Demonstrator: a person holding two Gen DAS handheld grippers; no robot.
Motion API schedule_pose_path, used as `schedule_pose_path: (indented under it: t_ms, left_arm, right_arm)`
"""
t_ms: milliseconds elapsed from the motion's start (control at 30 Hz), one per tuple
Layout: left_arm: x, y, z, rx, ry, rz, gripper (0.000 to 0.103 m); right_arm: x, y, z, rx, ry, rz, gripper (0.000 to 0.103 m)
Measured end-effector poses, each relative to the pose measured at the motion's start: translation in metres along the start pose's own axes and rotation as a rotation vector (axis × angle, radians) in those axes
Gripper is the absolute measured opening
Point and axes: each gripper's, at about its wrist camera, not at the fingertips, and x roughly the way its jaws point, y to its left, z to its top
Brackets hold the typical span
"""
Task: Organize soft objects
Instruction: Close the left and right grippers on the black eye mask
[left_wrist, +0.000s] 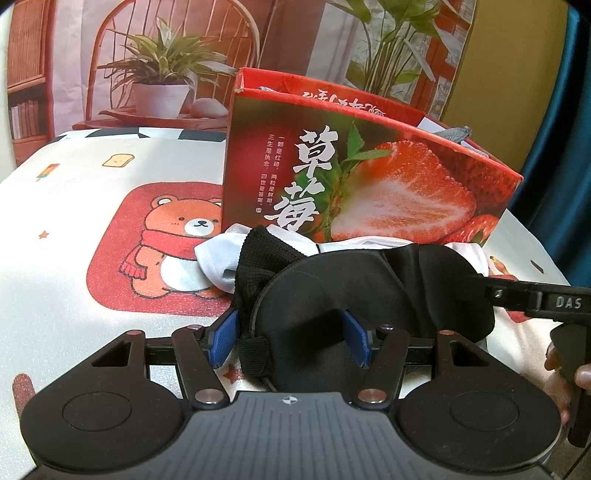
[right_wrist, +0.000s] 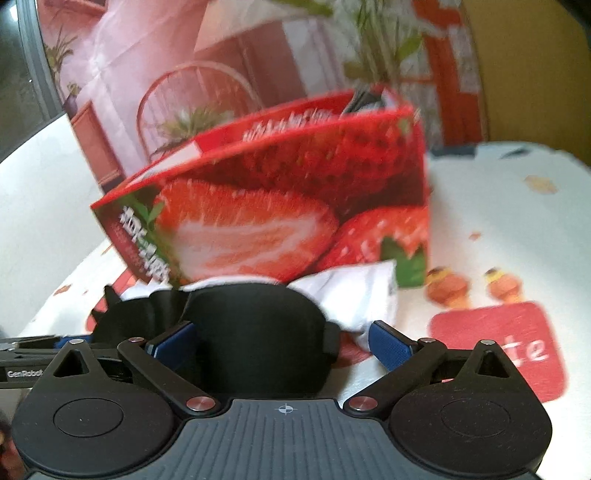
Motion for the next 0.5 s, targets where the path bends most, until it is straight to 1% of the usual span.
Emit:
schedule_pose_path:
  t_ms: [100,233,267,367,433,467,500]
  left_arm:
    - [0.000,0.001,-0.001,0.001,-0.003,0.000,0.064]
    - [0.000,0.000,-0.001,-0.002,-0.007,0.003,0.063]
    - [0.000,0.000,-0.001,-0.005,-0.007,0.002,0.063]
    - [-0.001,0.001,-0.001,-0.009,-0.006,0.002,0.063]
    - [0.000,0.001,-0.001,0.000,-0.005,0.007,0.063]
    - [0.000,0.000,-0.001,0.001,-0.005,0.009,0.063]
    - [0.000,0.000,-0.002,0.003,-0.005,0.011,0.063]
  right_arm:
    - [0.006,0.004,0.000,-0.028,0.025,0.003,0.095]
    - [0.007,0.013,-0.004,-0.026,0.038,0.028,0.088]
    - [0.004,0.017,-0.005,-0.037,0.030,0.023,0.087]
    - [-0.008,0.028,-0.004,-0.092,-0.012,0.005,0.081]
    - [-0.016,0.032,-0.003,-0.115,-0.035,-0.011,0.071]
    - [-0.019,0.032,-0.002,-0.114,-0.044,-0.022,0.069]
    - [-0.022,0.032,0.000,-0.107,-0.050,-0.029,0.064]
